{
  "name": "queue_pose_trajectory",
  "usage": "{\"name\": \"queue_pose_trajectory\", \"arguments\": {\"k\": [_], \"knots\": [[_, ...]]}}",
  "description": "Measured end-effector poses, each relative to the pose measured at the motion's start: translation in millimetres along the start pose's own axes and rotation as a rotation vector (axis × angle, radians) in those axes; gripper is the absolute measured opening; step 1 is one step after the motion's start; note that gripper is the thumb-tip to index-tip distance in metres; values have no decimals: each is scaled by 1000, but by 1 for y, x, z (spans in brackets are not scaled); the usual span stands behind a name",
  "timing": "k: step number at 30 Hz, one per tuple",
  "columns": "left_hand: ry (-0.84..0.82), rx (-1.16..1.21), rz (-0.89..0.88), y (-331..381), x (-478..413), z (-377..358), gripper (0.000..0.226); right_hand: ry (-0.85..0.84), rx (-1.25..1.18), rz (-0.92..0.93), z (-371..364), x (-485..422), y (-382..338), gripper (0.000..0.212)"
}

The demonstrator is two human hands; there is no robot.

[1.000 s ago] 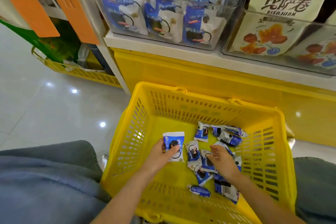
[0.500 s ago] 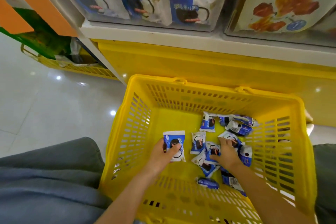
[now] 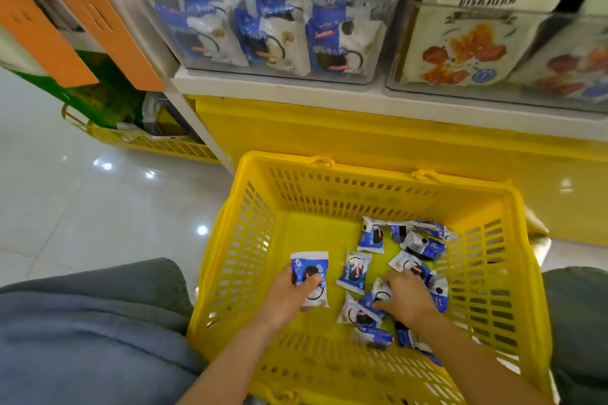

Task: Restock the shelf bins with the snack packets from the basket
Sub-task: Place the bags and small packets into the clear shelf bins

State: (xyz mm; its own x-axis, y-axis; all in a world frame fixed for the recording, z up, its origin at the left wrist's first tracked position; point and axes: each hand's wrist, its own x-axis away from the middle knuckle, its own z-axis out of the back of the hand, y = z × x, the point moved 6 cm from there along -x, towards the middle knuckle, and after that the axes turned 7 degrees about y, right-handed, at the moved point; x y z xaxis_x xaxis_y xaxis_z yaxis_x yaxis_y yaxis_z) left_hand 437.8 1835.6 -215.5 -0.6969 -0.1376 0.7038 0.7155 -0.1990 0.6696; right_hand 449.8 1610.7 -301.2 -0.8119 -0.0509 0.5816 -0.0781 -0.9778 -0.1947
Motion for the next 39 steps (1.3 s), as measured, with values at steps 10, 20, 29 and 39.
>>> {"name": "queue_pose_trajectory", "arguments": {"k": [10,20,29,39], "knots": [[94,95,-35,16,14,6,25,196,-716,78,96,32,-61,66],[-2,348,-351,83,70,9,19,289,-930,226,173,98,-95,23],[13,379,-580,146,99,47,17,448,-866,356,249,134,-115,37],[148,375,-783,222,107,131,31,511,-678,505,326,155,-199,6]]}}
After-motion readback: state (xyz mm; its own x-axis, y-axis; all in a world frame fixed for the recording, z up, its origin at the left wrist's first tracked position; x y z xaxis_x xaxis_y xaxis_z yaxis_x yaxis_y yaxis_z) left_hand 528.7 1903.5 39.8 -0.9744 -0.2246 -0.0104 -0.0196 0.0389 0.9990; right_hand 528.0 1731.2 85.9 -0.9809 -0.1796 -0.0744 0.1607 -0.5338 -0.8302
